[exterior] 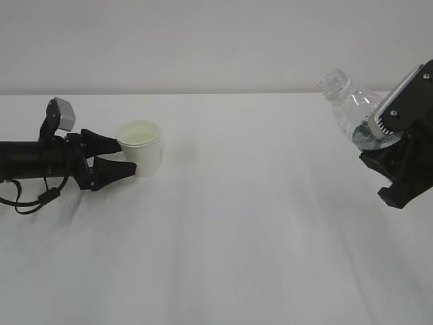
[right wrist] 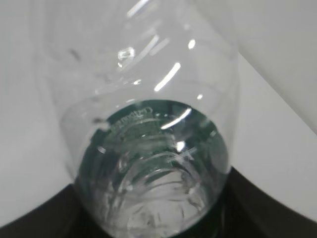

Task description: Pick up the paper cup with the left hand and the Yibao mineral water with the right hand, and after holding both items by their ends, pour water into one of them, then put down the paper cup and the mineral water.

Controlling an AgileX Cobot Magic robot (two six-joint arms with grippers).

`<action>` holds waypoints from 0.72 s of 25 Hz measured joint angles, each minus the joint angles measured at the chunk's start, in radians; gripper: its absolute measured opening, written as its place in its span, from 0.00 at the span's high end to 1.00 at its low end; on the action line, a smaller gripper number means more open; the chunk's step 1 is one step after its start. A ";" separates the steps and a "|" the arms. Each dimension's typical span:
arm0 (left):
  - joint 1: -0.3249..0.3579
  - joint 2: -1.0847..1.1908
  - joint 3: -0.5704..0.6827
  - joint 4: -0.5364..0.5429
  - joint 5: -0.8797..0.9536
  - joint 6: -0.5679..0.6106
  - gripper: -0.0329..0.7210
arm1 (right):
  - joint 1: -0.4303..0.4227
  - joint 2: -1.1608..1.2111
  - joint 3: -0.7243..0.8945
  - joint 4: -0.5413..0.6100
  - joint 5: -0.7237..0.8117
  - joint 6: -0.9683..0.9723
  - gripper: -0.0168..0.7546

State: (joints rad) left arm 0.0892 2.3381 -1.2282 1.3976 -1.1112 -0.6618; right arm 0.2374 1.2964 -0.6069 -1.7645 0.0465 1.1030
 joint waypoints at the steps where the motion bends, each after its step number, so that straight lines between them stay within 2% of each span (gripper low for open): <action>1: 0.002 0.000 0.000 0.002 0.000 0.000 0.04 | 0.000 0.000 0.000 0.000 0.000 0.000 0.42; 11: 0.101 0.000 0.000 0.015 -0.004 -0.001 0.04 | 0.000 0.000 0.000 -0.002 0.000 0.000 0.42; 18: 0.127 0.000 0.000 0.046 -0.010 -0.007 0.06 | 0.000 0.000 0.000 -0.002 0.000 0.000 0.42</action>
State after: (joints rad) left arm 0.2161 2.3381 -1.2282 1.4434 -1.1214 -0.6686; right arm 0.2374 1.2964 -0.6069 -1.7661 0.0465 1.1030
